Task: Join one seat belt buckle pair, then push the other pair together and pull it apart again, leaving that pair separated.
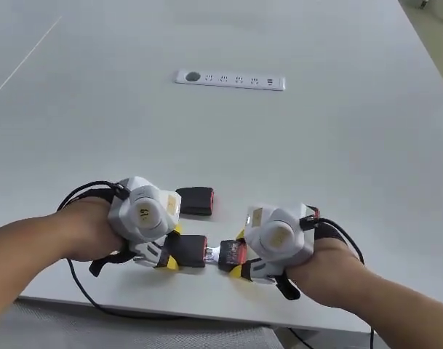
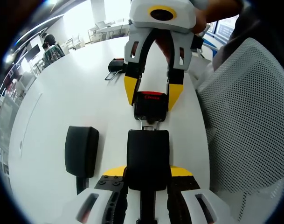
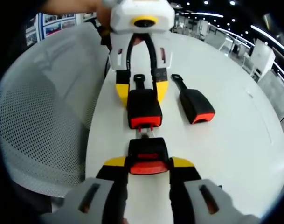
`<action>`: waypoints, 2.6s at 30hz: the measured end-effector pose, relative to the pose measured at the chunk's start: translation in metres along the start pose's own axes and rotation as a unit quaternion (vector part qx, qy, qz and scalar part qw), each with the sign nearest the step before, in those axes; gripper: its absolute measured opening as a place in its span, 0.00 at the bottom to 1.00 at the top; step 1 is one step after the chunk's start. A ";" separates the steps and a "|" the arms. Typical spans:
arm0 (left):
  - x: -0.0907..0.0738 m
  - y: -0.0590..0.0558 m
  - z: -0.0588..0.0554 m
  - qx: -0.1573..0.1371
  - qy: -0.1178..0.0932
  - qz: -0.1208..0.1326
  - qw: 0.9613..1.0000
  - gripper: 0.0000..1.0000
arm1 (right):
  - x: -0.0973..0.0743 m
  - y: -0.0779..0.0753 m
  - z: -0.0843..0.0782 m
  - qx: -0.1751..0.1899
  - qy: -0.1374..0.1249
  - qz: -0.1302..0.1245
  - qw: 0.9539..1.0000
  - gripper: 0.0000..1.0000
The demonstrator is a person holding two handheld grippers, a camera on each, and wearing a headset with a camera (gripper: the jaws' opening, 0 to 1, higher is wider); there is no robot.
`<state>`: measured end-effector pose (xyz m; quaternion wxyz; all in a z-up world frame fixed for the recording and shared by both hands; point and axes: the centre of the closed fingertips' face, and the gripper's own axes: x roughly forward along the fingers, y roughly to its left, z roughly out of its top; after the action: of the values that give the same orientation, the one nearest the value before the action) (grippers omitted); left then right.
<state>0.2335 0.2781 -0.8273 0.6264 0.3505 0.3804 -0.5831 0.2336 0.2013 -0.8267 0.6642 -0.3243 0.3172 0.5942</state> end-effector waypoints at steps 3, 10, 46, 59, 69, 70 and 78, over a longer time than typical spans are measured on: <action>0.000 0.001 0.000 0.005 0.005 -0.004 1.000 0.33 | 0.001 -0.001 0.001 -0.004 0.002 0.003 1.000 0.32; 0.000 0.001 -0.001 0.014 0.012 -0.007 1.000 0.33 | 0.002 -0.001 0.002 -0.007 0.001 0.003 1.000 0.32; -0.002 0.001 -0.003 0.008 -0.001 -0.010 1.000 0.32 | 0.007 0.001 0.013 0.002 -0.017 -0.004 1.000 0.32; -0.001 0.001 0.000 0.005 -0.004 -0.006 1.000 0.32 | 0.006 0.002 0.010 -0.005 -0.027 0.000 1.000 0.33; 0.000 0.001 0.000 0.003 -0.002 -0.004 1.000 0.33 | 0.007 0.002 0.010 -0.006 -0.032 0.002 0.999 0.33; 0.000 0.001 0.000 0.004 -0.002 -0.004 1.000 0.33 | 0.007 0.001 0.011 -0.006 -0.031 0.003 1.000 0.33; 0.001 0.001 0.001 0.005 0.010 -0.003 1.000 0.34 | 0.007 0.001 0.010 -0.015 -0.018 0.013 1.000 0.34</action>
<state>0.2344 0.2768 -0.8277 0.6190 0.3579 0.3851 -0.5835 0.2340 0.2137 -0.8268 0.6569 -0.3194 0.3002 0.6135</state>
